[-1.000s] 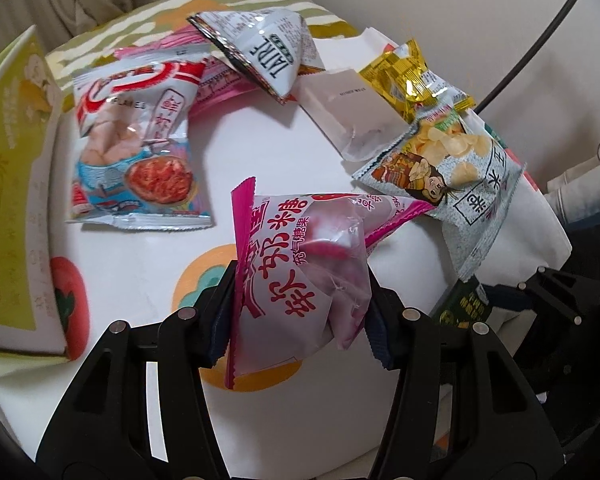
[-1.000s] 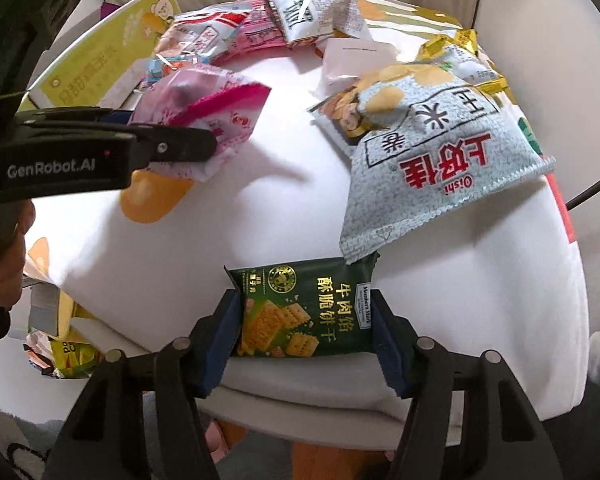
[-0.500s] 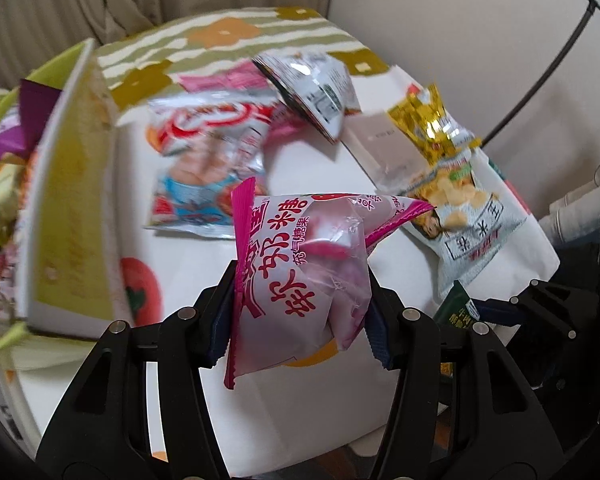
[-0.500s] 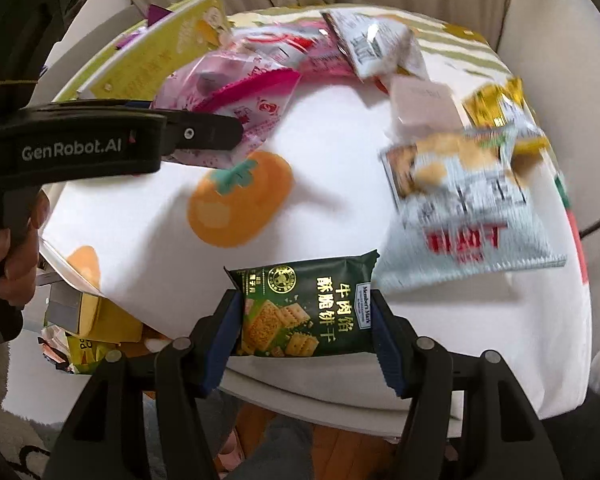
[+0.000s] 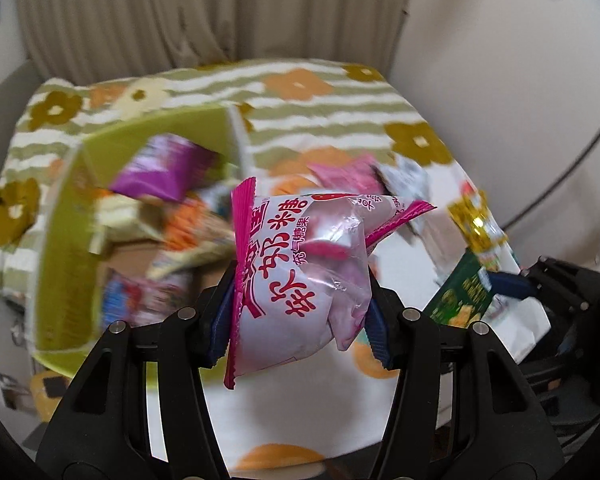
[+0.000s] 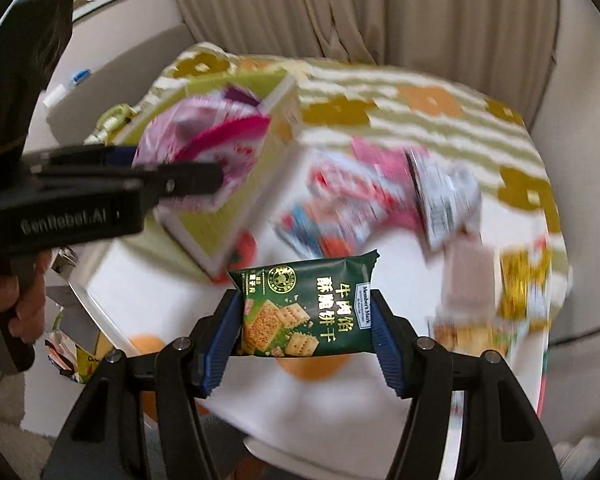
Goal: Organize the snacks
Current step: 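Carry the pink bag into the box and open the left gripper while the right drops the green pack in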
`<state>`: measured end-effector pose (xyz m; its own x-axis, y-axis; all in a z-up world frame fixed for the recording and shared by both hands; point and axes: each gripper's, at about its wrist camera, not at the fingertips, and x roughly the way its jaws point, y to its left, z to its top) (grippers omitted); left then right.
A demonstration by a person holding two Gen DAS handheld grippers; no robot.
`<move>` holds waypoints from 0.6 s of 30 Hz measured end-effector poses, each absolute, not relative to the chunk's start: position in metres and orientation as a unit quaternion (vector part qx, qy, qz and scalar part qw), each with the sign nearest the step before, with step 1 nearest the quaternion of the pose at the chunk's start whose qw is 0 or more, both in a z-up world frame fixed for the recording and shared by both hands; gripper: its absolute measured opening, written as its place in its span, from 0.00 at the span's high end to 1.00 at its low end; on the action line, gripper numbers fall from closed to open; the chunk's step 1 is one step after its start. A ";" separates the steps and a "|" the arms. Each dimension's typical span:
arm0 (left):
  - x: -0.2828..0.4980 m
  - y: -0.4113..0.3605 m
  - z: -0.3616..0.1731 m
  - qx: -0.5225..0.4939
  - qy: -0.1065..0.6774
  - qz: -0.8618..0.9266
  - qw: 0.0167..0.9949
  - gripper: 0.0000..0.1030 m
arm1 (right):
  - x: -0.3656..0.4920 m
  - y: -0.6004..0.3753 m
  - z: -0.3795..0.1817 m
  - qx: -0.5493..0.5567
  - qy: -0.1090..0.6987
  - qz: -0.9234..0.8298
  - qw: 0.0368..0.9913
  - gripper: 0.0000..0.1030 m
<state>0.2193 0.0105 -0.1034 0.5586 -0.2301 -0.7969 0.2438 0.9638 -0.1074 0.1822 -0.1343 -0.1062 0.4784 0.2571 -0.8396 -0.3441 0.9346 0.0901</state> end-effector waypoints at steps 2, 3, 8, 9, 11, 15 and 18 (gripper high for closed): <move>0.227 0.034 -0.094 0.006 0.444 -0.114 0.889 0.50 | 0.198 -0.117 -0.094 -0.050 0.470 0.183 0.862 0.44; 0.232 0.049 -0.090 0.005 0.440 -0.104 0.892 0.50 | 0.204 -0.108 -0.089 -0.051 0.467 0.187 0.863 0.44; 0.252 0.097 -0.085 0.015 0.439 -0.069 0.896 0.50 | 0.239 -0.065 -0.079 -0.046 0.459 0.202 0.864 0.44; 0.257 0.107 -0.086 0.015 0.441 -0.065 0.895 0.50 | 0.244 -0.061 -0.080 -0.044 0.458 0.204 0.864 0.44; 0.270 0.126 -0.090 0.015 0.447 -0.057 0.893 0.50 | 0.256 -0.043 -0.081 -0.042 0.458 0.207 0.863 0.44; 0.293 0.152 -0.104 0.020 0.466 -0.050 0.883 0.50 | 0.271 -0.019 -0.086 -0.041 0.461 0.208 0.862 0.44; 0.308 0.161 -0.115 0.021 0.477 -0.052 0.877 0.47 | 0.280 -0.006 -0.090 -0.040 0.467 0.201 0.860 0.44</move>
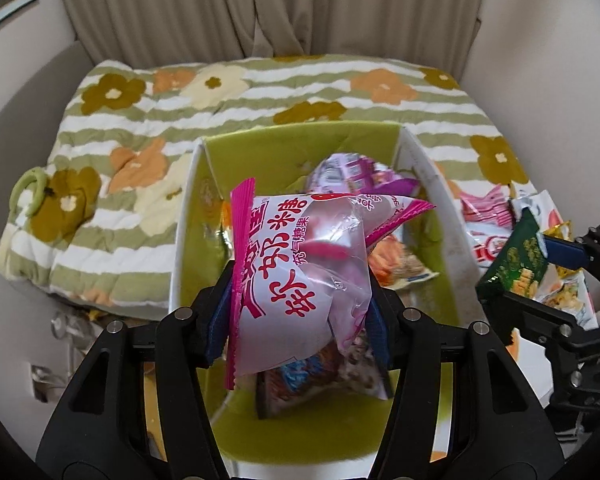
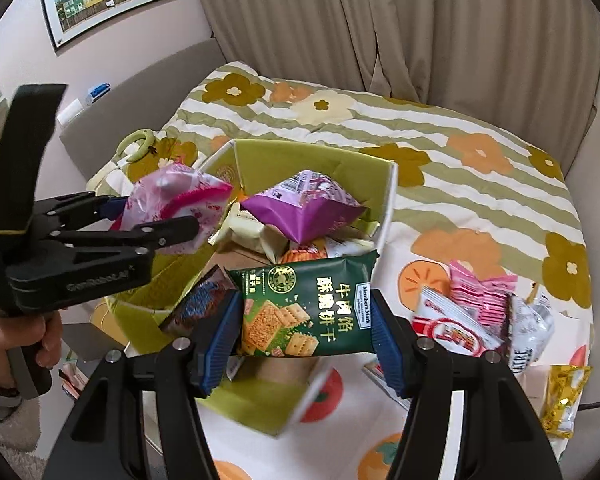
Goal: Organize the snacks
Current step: 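Carry the pink bag into the box and open the left gripper while the right drops the green pack in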
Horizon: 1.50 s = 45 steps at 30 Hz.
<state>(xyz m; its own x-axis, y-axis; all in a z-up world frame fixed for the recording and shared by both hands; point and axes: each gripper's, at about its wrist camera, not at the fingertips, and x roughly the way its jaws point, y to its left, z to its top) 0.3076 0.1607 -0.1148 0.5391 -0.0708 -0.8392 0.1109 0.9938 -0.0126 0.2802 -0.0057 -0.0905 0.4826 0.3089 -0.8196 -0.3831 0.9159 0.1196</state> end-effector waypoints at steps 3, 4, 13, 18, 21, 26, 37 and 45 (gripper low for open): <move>0.317 0.163 -0.122 0.037 0.481 -0.042 0.875 0.10 | 0.287 -0.001 -0.095 -0.038 0.474 0.196 0.858 0.44; 0.318 0.164 -0.121 0.038 0.473 -0.040 0.879 0.03 | 0.288 0.000 -0.095 -0.039 0.475 0.195 0.857 0.44; 0.304 0.175 -0.116 0.010 0.479 -0.017 0.878 0.03 | 0.288 -0.002 -0.101 -0.063 0.485 0.217 0.845 0.44; 0.282 0.191 -0.110 -0.017 0.481 0.008 0.876 0.03 | 0.285 0.009 -0.095 -0.093 0.479 0.242 0.839 0.43; 0.276 0.202 -0.110 -0.028 0.483 0.027 0.875 0.03 | 0.287 0.018 -0.096 -0.107 0.476 0.248 0.837 0.43; 0.268 0.217 -0.106 -0.042 0.476 0.044 0.878 0.03 | 0.292 0.030 -0.106 -0.114 0.477 0.253 0.834 0.40; 0.251 0.226 -0.119 -0.052 0.485 0.045 0.872 0.03 | 0.274 0.025 -0.117 -0.110 0.461 0.241 0.847 0.01; 0.243 0.221 -0.114 -0.041 0.480 0.025 0.876 0.03 | 0.260 0.025 -0.110 -0.109 0.464 0.227 0.849 0.01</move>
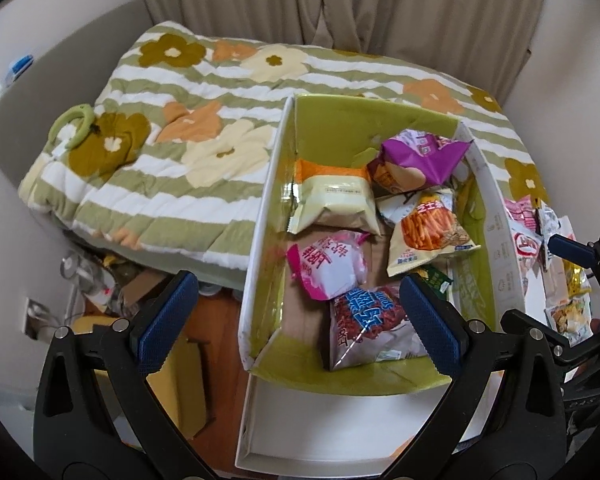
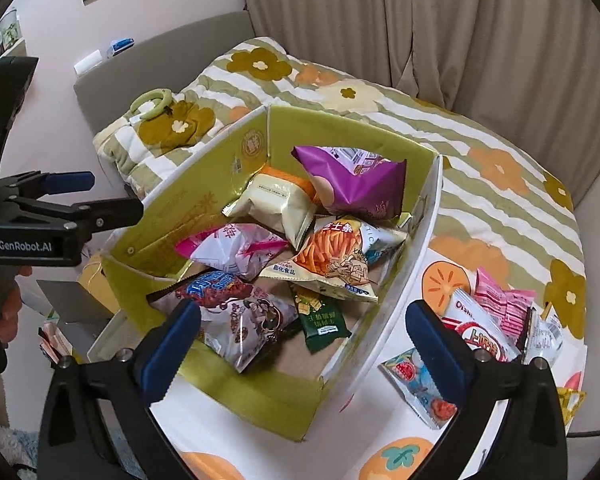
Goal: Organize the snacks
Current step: 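Move both tools back over the Oishi shrimp flakes and potato chip bags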
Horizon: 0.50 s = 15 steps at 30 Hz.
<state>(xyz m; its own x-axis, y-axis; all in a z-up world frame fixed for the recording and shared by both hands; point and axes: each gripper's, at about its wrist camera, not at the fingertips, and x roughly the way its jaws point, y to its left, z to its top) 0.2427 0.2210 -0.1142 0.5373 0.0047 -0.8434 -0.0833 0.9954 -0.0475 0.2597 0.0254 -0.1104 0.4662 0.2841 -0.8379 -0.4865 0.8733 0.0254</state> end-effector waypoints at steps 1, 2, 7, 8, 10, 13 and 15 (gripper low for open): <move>0.242 0.219 -0.112 -0.039 0.478 0.020 0.877 0.03 | 0.257 0.025 -0.108 -0.107 0.463 0.223 0.851 0.01; 0.241 0.218 -0.110 -0.038 0.477 0.017 0.878 0.03 | 0.255 0.024 -0.105 -0.105 0.463 0.217 0.853 0.01; 0.242 0.205 -0.097 -0.026 0.466 -0.014 0.884 0.03 | 0.243 0.017 -0.092 -0.096 0.454 0.191 0.865 0.01; 0.242 0.201 -0.095 -0.022 0.464 -0.022 0.885 0.03 | 0.241 0.015 -0.090 -0.094 0.452 0.184 0.868 0.01; 0.245 0.189 -0.090 -0.021 0.461 -0.046 0.886 0.03 | 0.237 0.008 -0.084 -0.087 0.451 0.169 0.872 0.01; 0.251 0.163 -0.085 -0.021 0.459 -0.089 0.884 0.03 | 0.229 -0.015 -0.077 -0.057 0.456 0.140 0.877 0.01; 0.252 0.146 -0.081 -0.012 0.455 -0.107 0.884 0.03 | 0.224 -0.032 -0.072 -0.046 0.455 0.119 0.881 0.01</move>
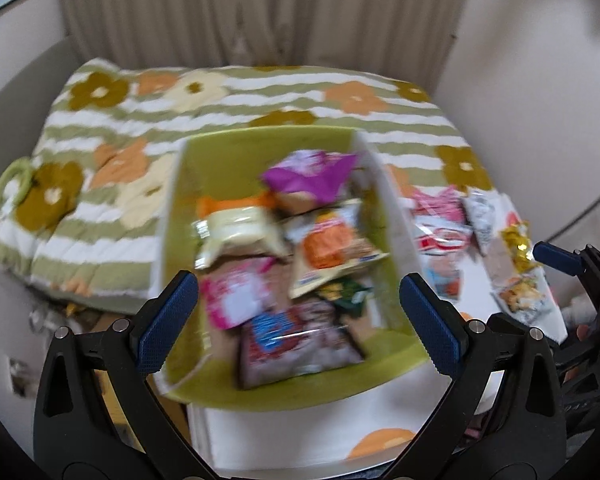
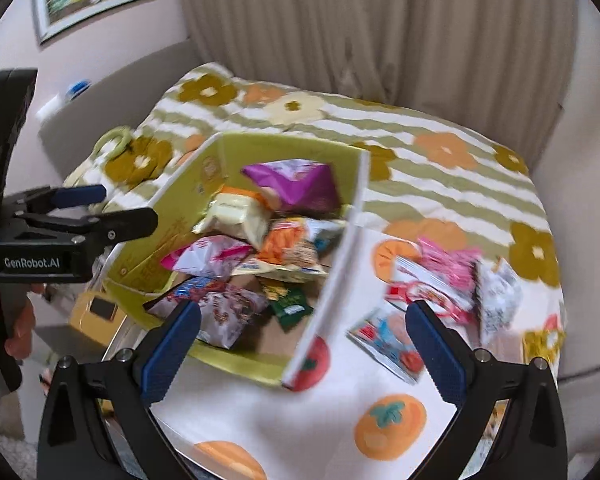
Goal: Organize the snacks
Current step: 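Move both tools back over the Oishi shrimp flakes and potato chip bags, then grasp the white-red shrimp flakes bag with the left gripper while the right grasps the blue chip bag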
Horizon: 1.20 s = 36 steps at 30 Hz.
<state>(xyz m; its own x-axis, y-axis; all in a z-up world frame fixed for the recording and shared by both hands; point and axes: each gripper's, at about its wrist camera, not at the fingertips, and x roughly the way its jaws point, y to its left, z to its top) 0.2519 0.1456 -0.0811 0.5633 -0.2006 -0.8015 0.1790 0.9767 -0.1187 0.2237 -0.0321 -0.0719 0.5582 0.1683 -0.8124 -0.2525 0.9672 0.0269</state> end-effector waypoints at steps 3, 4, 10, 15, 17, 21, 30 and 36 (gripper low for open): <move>0.250 0.116 -0.074 0.000 0.443 -0.135 0.886 0.03 | 0.211 -0.067 -0.064 -0.032 0.451 0.080 0.888 0.01; 0.250 0.104 -0.072 0.003 0.441 -0.144 0.886 0.03 | 0.208 -0.079 -0.063 -0.026 0.451 0.069 0.890 0.01; 0.244 0.034 -0.071 0.020 0.438 -0.177 0.881 0.03 | 0.188 -0.145 -0.056 0.002 0.445 0.019 0.895 0.01; 0.244 -0.029 -0.085 0.029 0.453 -0.187 0.871 0.03 | 0.174 -0.201 -0.062 0.017 0.442 -0.002 0.897 0.01; 0.244 -0.052 -0.095 0.035 0.460 -0.184 0.868 0.03 | 0.169 -0.223 -0.068 0.015 0.447 -0.007 0.894 0.01; 0.251 -0.091 -0.123 0.043 0.478 -0.159 0.863 0.03 | 0.168 -0.254 -0.087 0.017 0.465 -0.008 0.885 0.01; 0.284 -0.128 -0.199 0.073 0.496 -0.076 0.862 0.03 | 0.165 -0.301 -0.155 0.028 0.511 0.020 0.859 0.01; 0.301 -0.128 -0.238 0.078 0.514 -0.043 0.853 0.03 | 0.168 -0.305 -0.186 0.022 0.520 0.049 0.853 0.01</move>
<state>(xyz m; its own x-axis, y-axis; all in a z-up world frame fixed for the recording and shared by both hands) 0.3010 -0.1277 -0.2384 0.4687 0.0068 -0.8833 0.1529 0.9843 0.0887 0.1682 -0.3047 -0.1858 0.4553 0.1063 -0.8840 -0.0605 0.9942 0.0884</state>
